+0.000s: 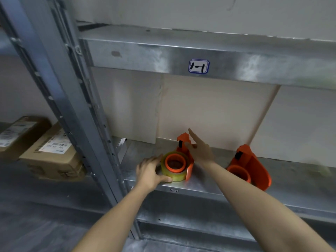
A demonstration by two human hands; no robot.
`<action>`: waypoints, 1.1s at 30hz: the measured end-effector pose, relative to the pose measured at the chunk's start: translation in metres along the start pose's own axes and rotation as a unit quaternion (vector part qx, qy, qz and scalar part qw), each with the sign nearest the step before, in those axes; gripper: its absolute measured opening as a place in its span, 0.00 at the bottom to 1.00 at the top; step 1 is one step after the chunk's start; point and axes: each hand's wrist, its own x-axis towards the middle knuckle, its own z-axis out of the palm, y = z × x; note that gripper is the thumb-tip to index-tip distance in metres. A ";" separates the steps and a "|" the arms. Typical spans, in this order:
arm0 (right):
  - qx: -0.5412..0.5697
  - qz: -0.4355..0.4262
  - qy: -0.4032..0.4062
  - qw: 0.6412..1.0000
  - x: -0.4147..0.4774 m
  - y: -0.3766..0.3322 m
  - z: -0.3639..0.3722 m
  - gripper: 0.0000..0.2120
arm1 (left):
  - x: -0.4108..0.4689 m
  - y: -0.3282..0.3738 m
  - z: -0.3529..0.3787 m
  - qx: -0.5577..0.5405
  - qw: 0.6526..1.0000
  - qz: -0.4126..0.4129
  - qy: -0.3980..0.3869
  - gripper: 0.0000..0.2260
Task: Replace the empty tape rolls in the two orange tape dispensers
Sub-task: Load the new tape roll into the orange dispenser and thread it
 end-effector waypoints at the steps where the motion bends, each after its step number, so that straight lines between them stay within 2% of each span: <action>1: 0.002 0.006 0.005 1.000 0.000 0.002 0.002 0.25 | 0.000 -0.002 0.002 0.000 1.000 0.000 0.004 0.43; 7: 0.055 0.041 0.005 0.998 -0.003 0.008 0.006 0.31 | -0.003 -0.002 0.006 -0.011 1.000 0.013 0.006 0.44; 12: 0.103 0.042 -0.028 0.993 -0.020 0.008 -0.010 0.40 | -0.004 0.012 -0.010 -0.040 0.998 0.053 -0.019 0.54; 16: 0.117 0.024 -0.023 0.993 -0.034 0.002 -0.035 0.38 | 0.001 0.033 -0.030 -0.092 0.992 0.085 -0.005 0.52; 22: 0.097 0.005 0.025 0.995 -0.064 -0.012 -0.095 0.36 | 0.006 0.089 -0.043 -0.094 0.982 0.159 -0.048 0.47; 26: 0.106 -0.002 0.076 0.991 -0.083 -0.012 -0.130 0.35 | 0.002 0.126 -0.037 -0.086 0.971 0.207 -0.083 0.49; 33: 0.077 0.002 0.092 0.993 -0.113 0.015 -0.164 0.33 | -0.012 0.160 -0.004 -0.071 0.957 0.236 -0.154 0.52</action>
